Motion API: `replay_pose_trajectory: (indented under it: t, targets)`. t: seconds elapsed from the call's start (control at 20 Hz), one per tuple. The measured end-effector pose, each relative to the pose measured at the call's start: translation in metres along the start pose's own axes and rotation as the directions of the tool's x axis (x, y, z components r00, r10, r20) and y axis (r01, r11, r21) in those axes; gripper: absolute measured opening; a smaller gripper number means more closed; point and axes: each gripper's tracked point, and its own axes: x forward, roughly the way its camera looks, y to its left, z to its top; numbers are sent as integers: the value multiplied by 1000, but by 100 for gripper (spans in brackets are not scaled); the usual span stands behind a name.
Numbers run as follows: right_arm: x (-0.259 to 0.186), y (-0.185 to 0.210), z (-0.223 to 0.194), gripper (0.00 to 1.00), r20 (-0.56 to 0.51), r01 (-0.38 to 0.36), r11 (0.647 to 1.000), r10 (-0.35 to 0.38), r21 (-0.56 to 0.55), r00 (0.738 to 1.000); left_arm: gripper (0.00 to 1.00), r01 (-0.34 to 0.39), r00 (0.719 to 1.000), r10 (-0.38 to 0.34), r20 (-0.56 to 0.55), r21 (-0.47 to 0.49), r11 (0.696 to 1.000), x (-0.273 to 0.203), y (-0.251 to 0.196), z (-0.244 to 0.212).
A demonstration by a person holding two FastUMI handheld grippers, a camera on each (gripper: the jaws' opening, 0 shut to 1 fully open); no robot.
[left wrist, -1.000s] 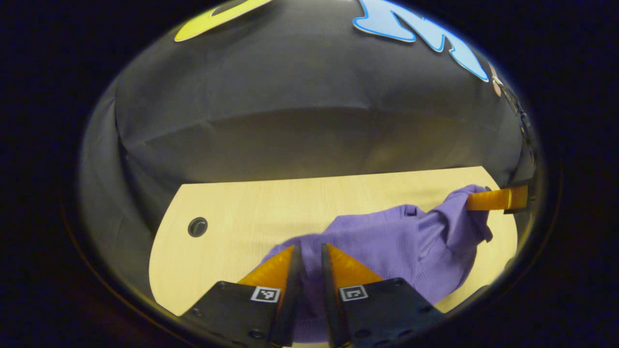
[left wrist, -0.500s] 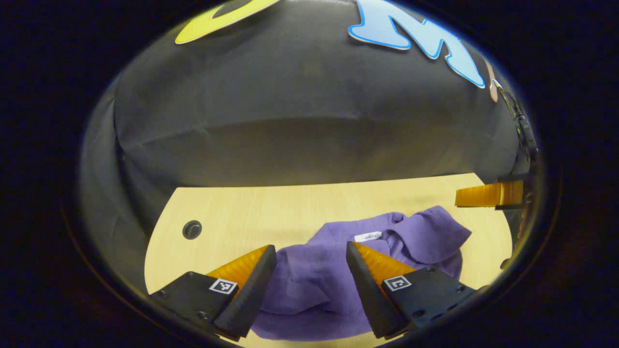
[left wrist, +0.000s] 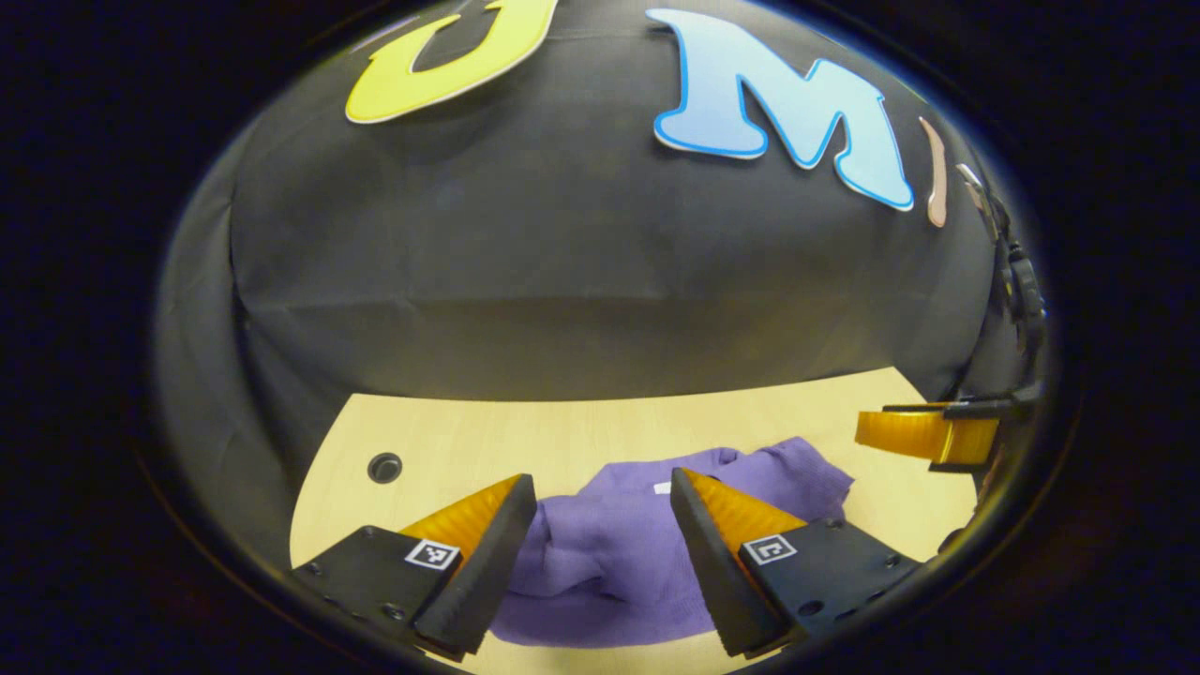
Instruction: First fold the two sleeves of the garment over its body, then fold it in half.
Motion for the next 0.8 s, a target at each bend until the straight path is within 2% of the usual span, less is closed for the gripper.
replay_pose_trajectory:
  t: [0.2, 0.4, 0.5, 0.65, 0.75, 0.8]
  targets:
    - [-39, 7, 1, 59, 68, 1, 1000, 1, -20, 998, 94, 0, 997, 5, 75, -67, 998, -42, -3, 19]
    - [-96, 11, 8, 59, 151, 16, 998, -8, -54, 988, 93, -15, 988, 28, 151, -89, 996, -97, -1, 34]
    - [-129, 14, 12, 59, 199, 28, 997, -14, -69, 980, 95, -9, 980, 29, 194, -104, 995, -131, -2, 43]
    - [-174, 19, 19, 59, 276, 39, 996, -16, -79, 961, 93, -14, 967, 41, 252, -111, 994, -178, -2, 53]
    - [-195, 23, 23, 59, 316, 39, 996, -11, -81, 949, 95, -16, 958, 44, 285, -102, 995, -208, -4, 55]
    - [-210, 25, 23, 59, 336, 38, 996, -9, -81, 942, 93, -22, 952, 48, 302, -91, 996, -221, -4, 57]
